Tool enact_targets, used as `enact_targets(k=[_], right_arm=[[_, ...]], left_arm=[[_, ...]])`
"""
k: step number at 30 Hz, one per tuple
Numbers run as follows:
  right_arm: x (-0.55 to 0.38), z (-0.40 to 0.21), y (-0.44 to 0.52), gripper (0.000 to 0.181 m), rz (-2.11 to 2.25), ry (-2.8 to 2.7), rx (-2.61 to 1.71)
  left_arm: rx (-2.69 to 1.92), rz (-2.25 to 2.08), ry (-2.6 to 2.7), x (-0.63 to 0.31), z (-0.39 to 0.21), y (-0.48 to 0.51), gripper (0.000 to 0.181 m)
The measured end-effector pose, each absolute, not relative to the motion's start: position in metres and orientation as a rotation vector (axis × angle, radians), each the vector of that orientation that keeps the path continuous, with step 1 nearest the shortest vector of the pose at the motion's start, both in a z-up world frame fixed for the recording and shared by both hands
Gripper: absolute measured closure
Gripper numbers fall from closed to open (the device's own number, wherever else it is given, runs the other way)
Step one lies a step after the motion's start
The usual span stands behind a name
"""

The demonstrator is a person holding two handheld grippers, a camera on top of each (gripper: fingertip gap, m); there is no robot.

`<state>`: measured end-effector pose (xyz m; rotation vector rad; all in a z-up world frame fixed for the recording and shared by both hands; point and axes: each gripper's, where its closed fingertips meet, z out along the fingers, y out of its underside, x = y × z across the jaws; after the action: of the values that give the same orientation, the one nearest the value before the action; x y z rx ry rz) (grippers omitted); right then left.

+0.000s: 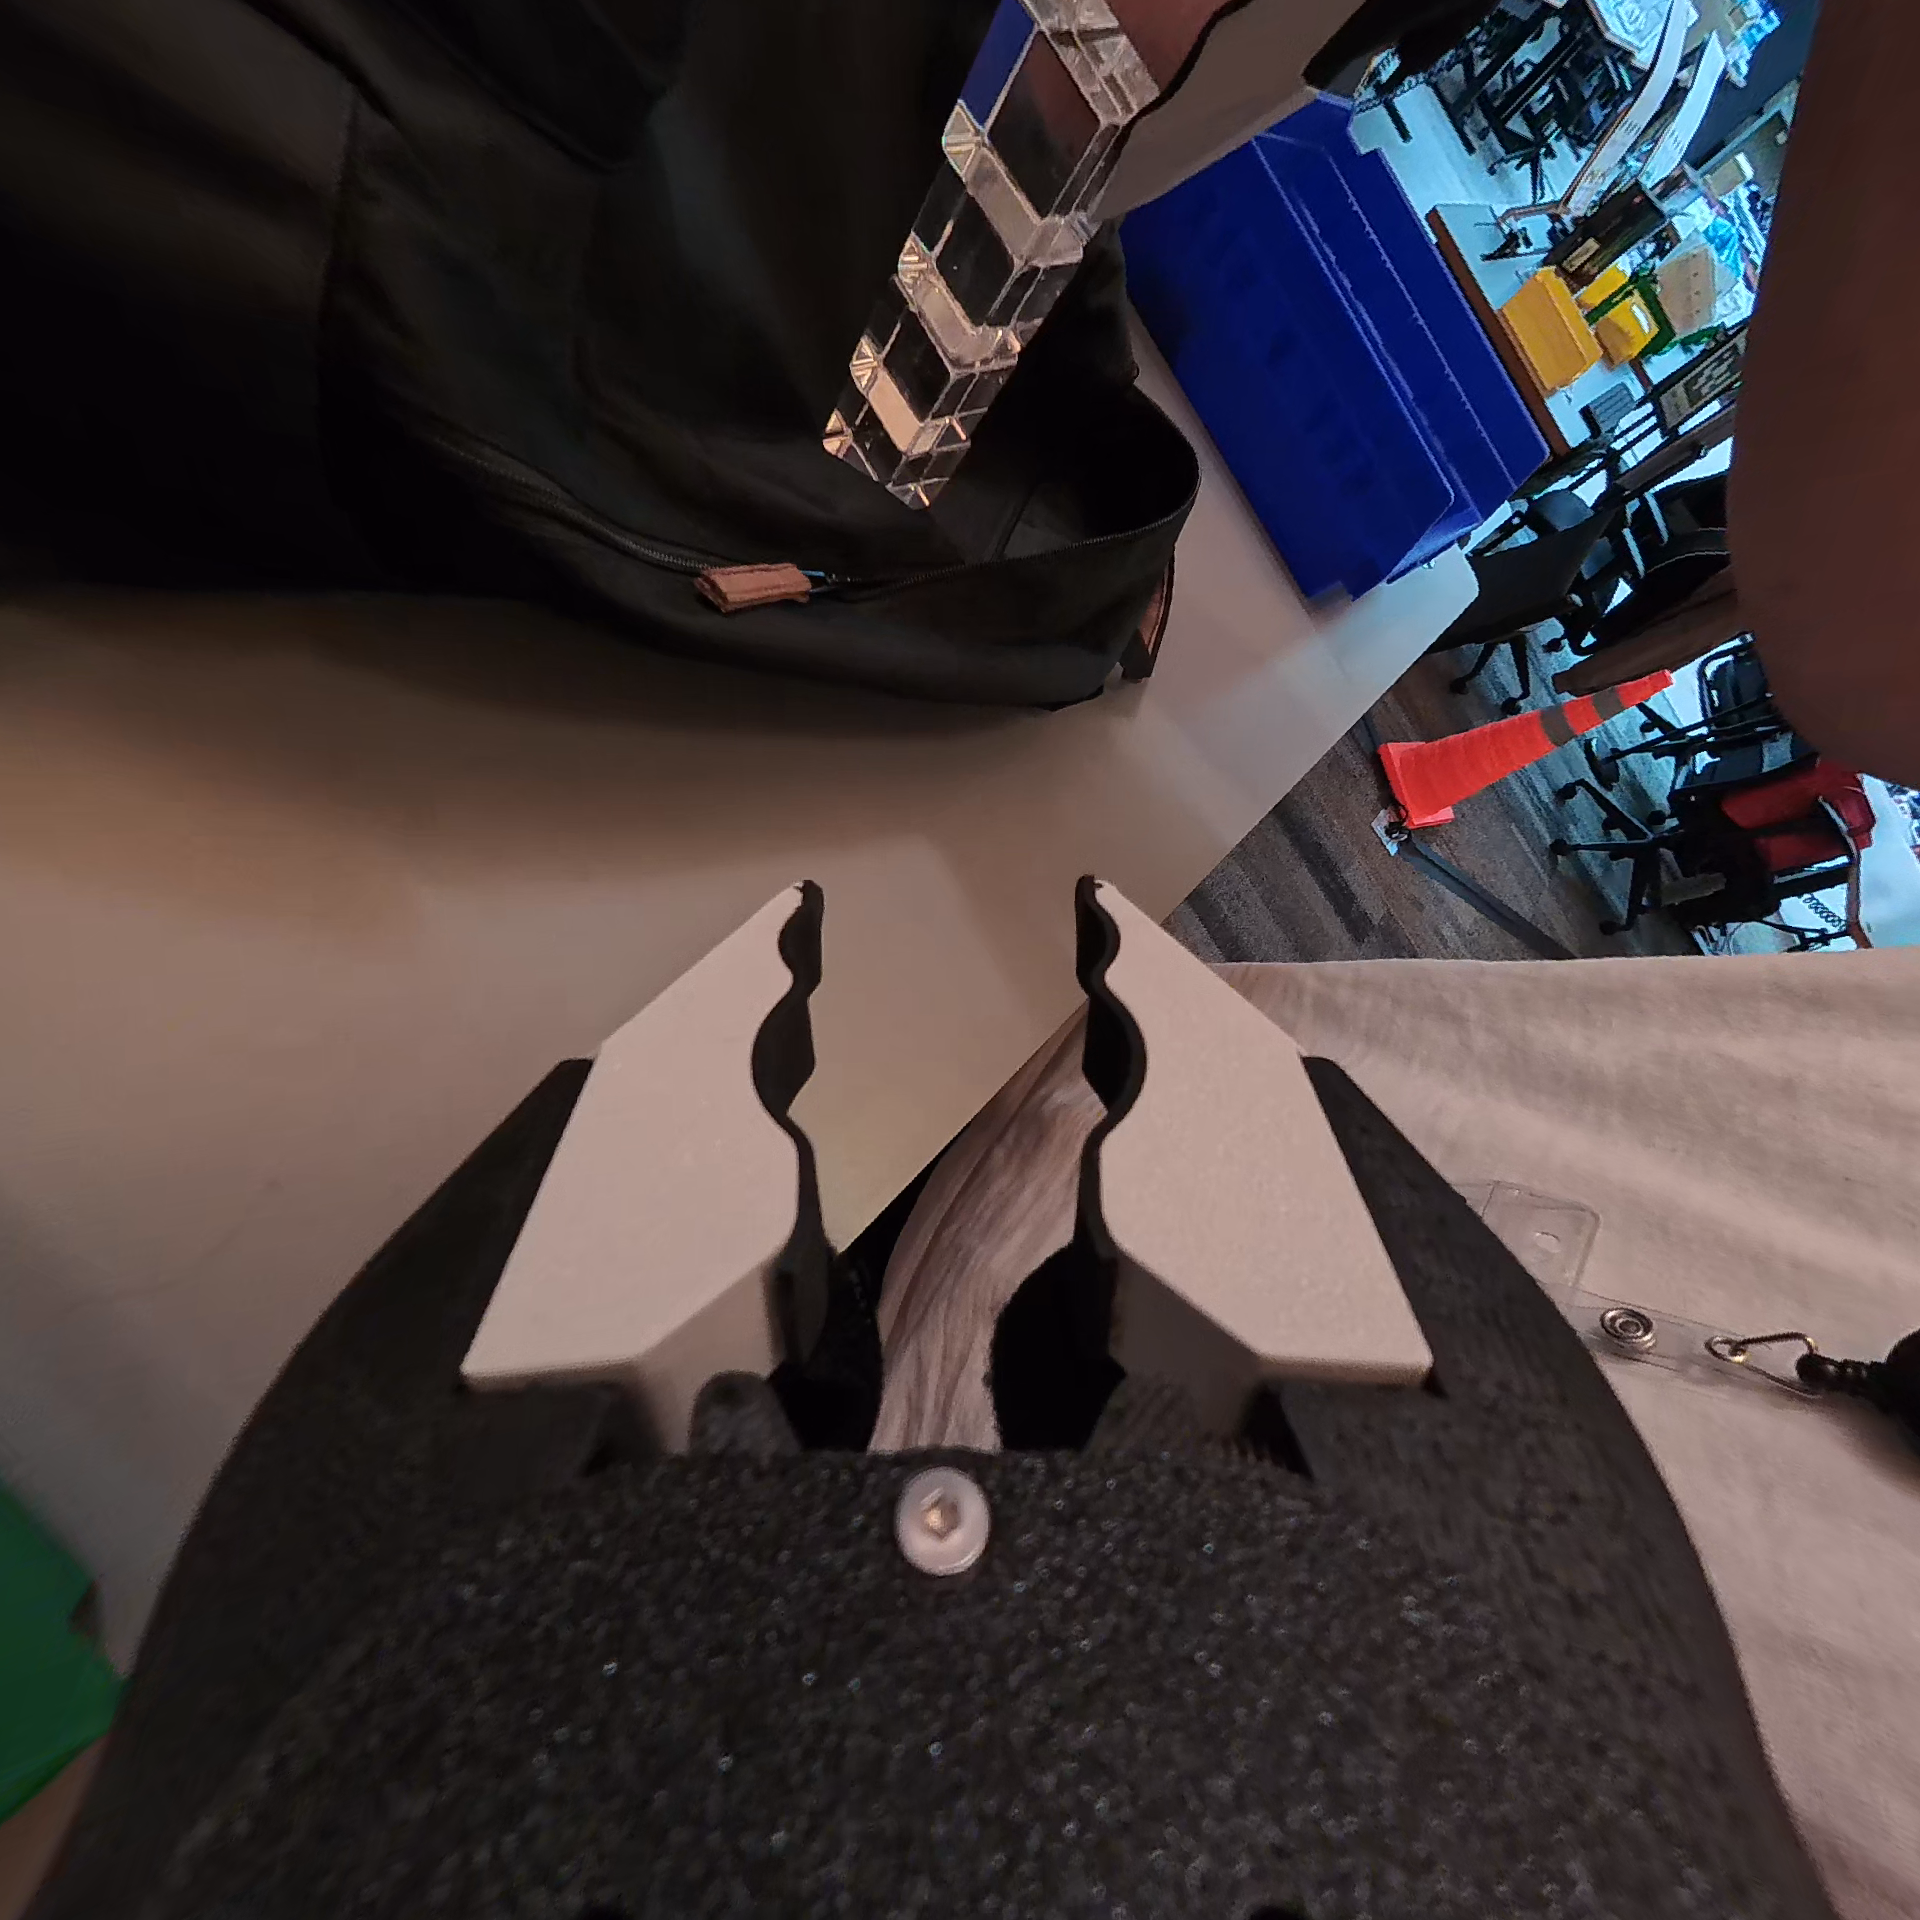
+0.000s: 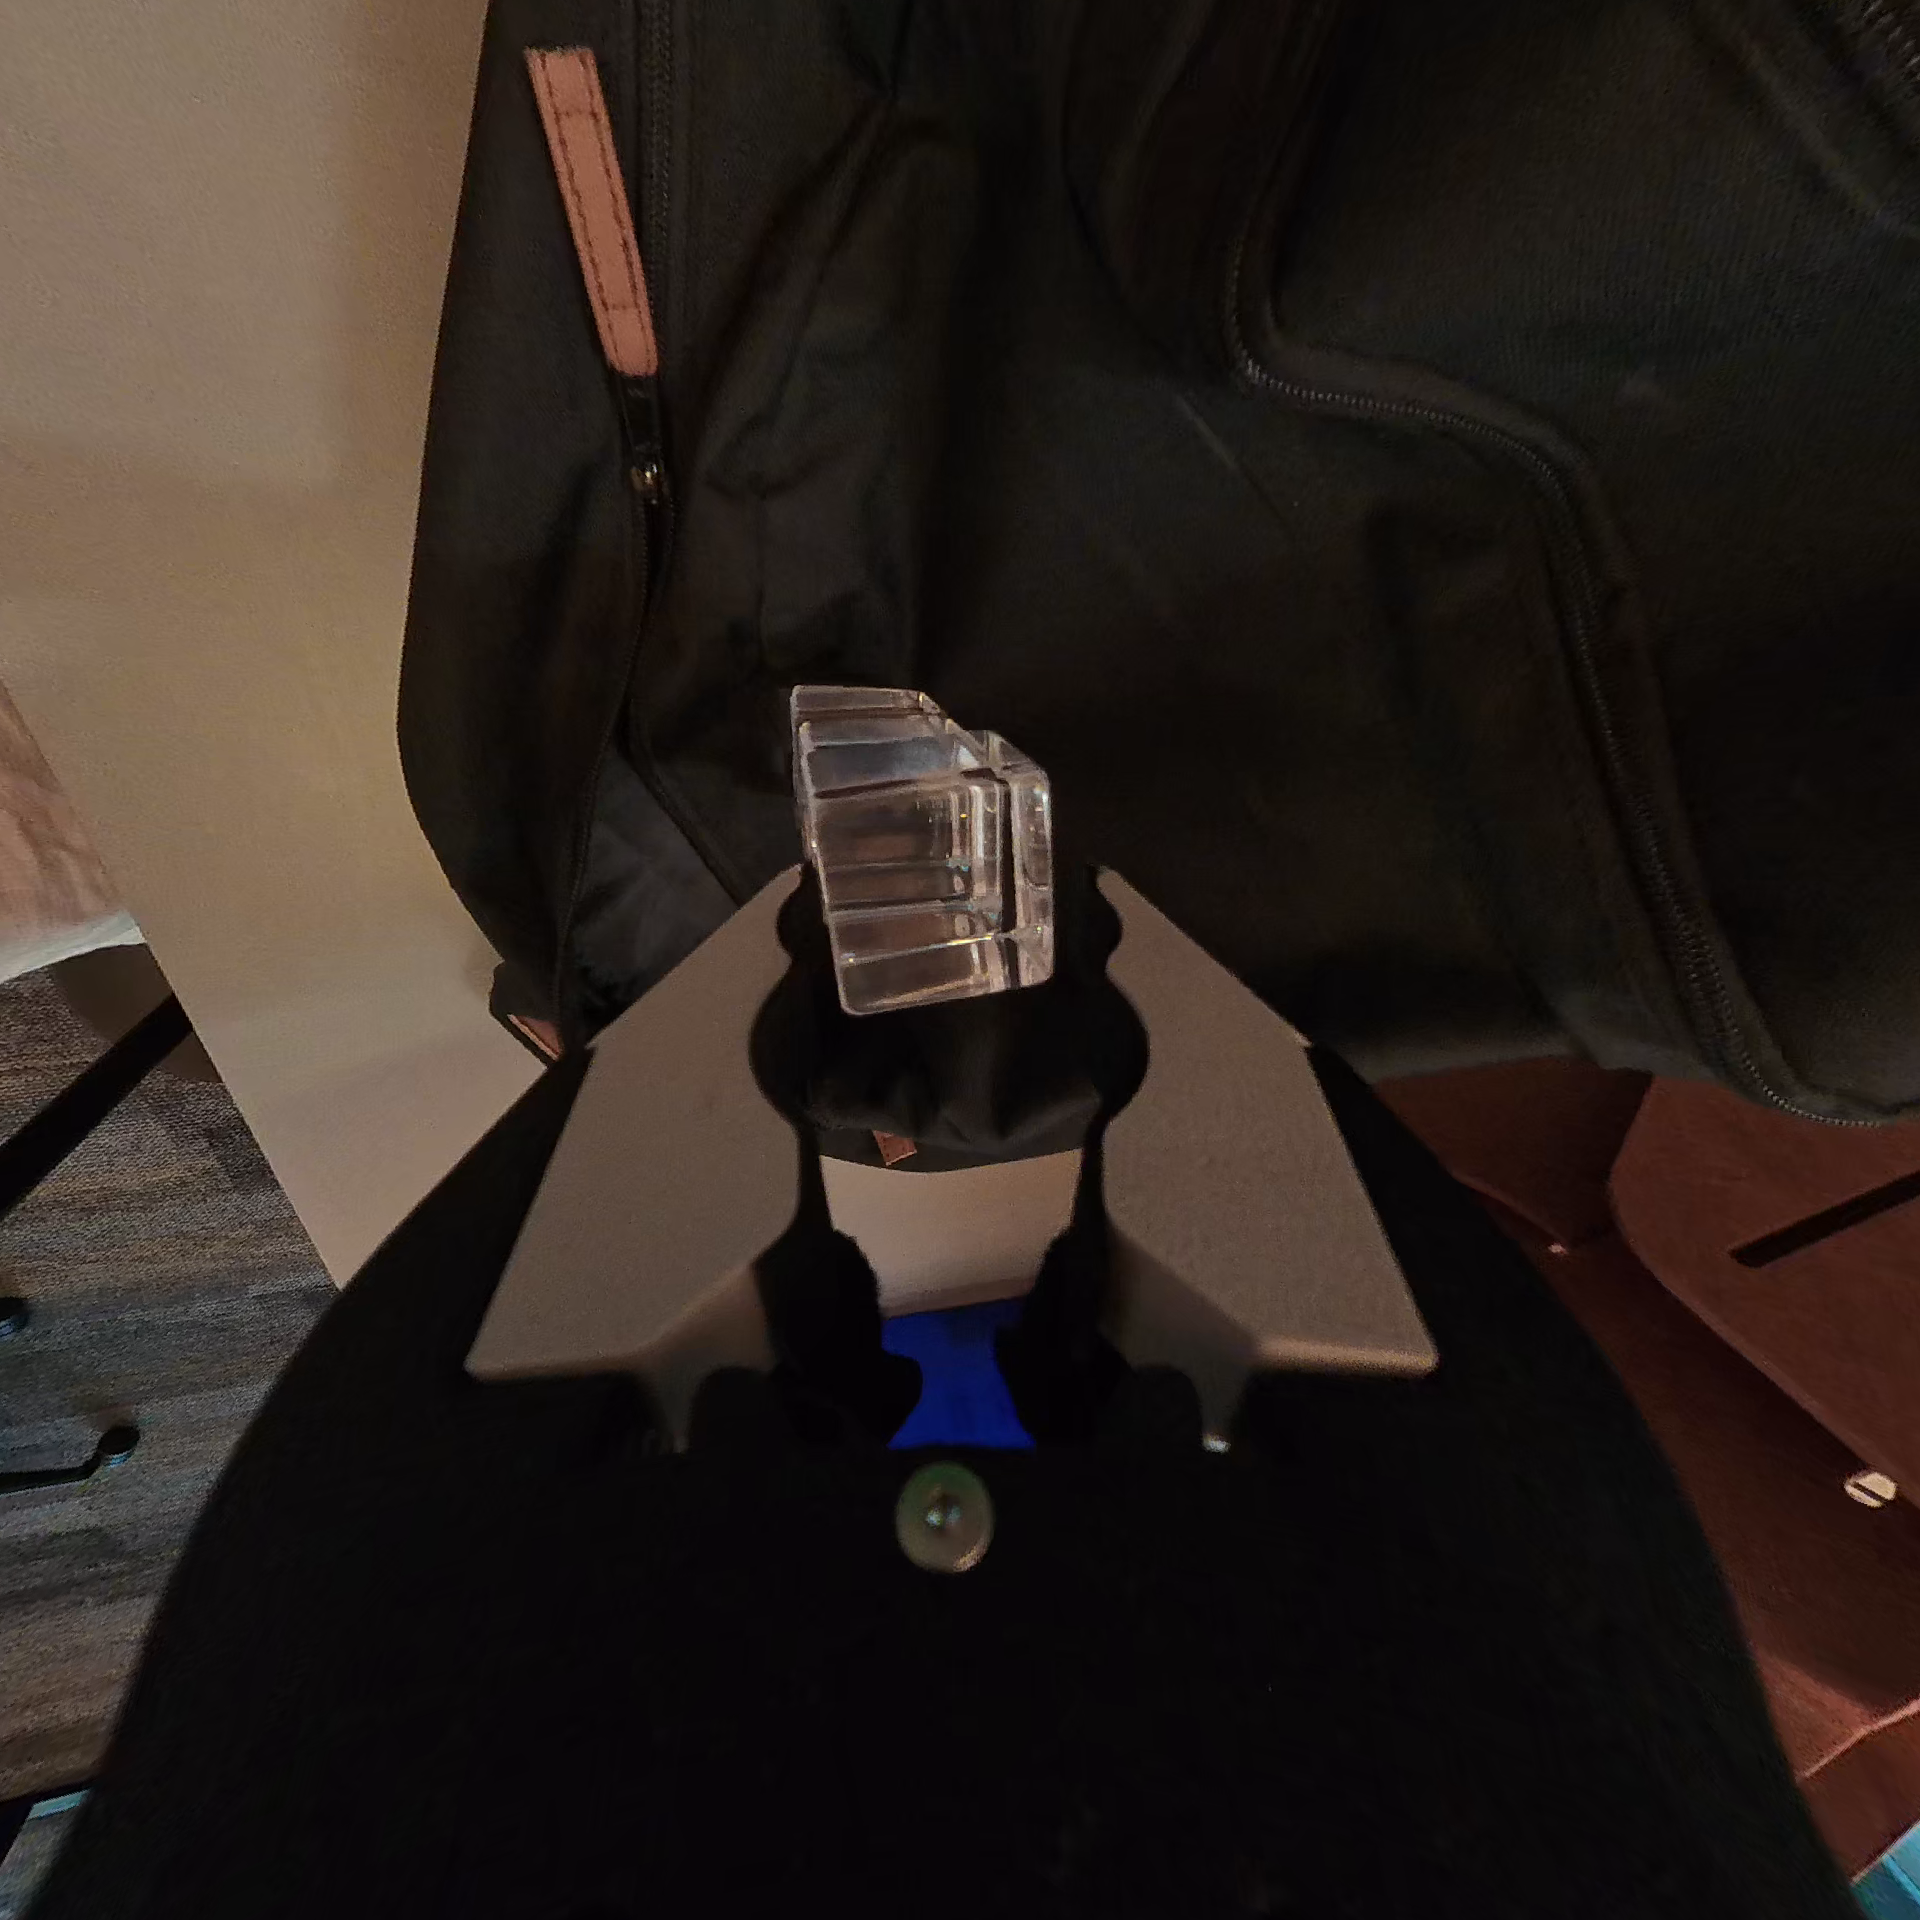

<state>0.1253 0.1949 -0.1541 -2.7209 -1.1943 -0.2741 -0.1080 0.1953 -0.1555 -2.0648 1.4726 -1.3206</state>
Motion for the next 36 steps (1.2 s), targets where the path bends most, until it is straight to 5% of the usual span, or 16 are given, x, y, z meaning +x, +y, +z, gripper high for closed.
enact_targets(k=[15, 22, 26, 36], right_arm=[[0.129, -0.130, 0.193, 0.117, -0.331, -1.063, -2.601], [0.103, -0.076, 0.153, 0.113, -0.016, -0.497, -2.211], [0.083, -0.101, 0.110, 0.090, 0.092, -0.136, -2.022], [0.055, -0.172, 0.062, 0.098, 0.039, 0.199, -1.925]], left_arm=[[-2.075, -1.265, 1.497, -0.100, -0.160, 0.196, 0.131], [-1.877, -1.085, 1.352, -0.096, -0.135, 0.221, 0.129], [-1.809, -1.093, 1.294, -0.094, -0.140, 0.222, 0.129], [-1.798, -1.277, 1.339, -0.049, -0.152, 0.190, 0.130]])
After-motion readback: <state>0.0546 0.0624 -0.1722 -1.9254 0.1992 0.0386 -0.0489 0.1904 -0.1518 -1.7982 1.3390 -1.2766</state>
